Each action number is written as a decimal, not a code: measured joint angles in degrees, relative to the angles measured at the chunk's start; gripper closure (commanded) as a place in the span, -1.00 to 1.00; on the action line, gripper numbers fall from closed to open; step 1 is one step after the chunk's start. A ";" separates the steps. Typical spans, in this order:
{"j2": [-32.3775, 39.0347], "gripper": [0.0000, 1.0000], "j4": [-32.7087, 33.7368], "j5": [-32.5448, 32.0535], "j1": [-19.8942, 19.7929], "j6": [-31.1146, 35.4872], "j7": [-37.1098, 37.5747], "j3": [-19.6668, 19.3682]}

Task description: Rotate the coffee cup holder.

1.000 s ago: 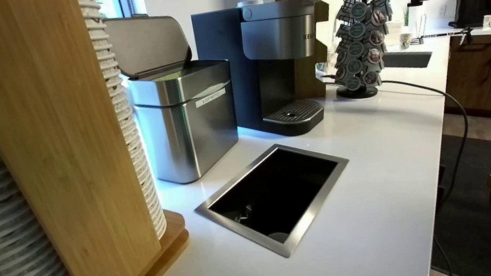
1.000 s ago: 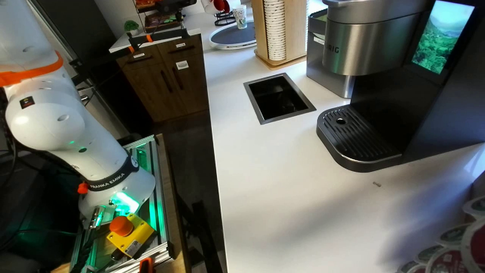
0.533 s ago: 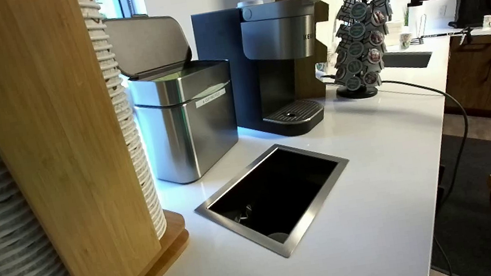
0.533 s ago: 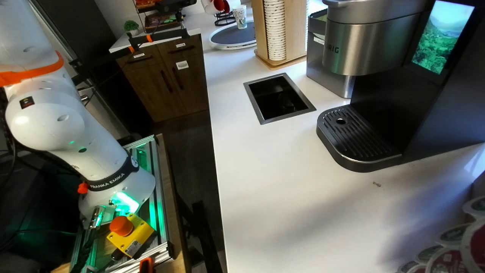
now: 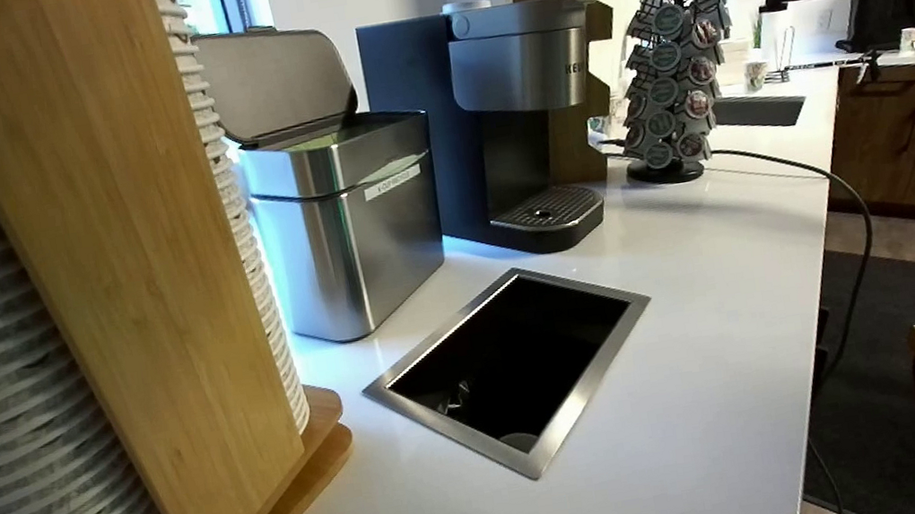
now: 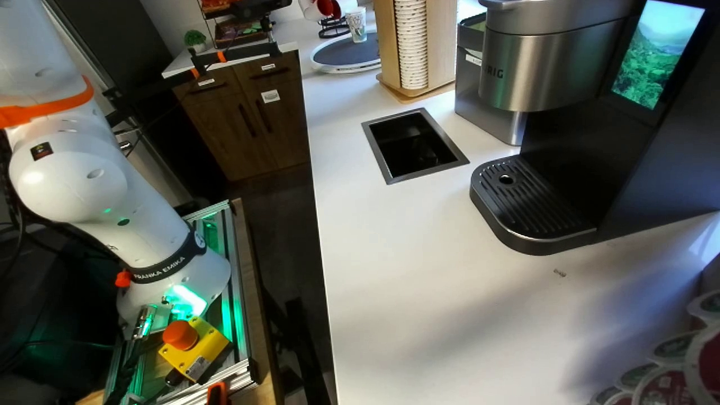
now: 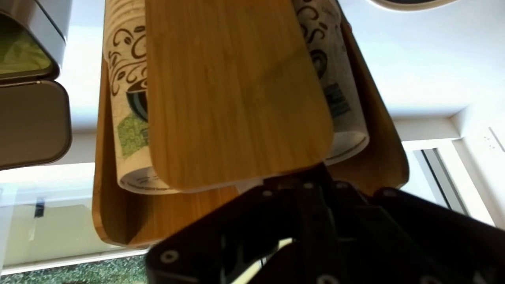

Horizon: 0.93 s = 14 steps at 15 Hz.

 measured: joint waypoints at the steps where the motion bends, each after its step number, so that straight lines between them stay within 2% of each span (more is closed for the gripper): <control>1: -0.02 1.00 0.01 -0.51 -0.03 -0.01 0.28 -0.33; 14: -0.24 1.00 0.54 -5.49 -0.06 -0.01 1.54 -2.24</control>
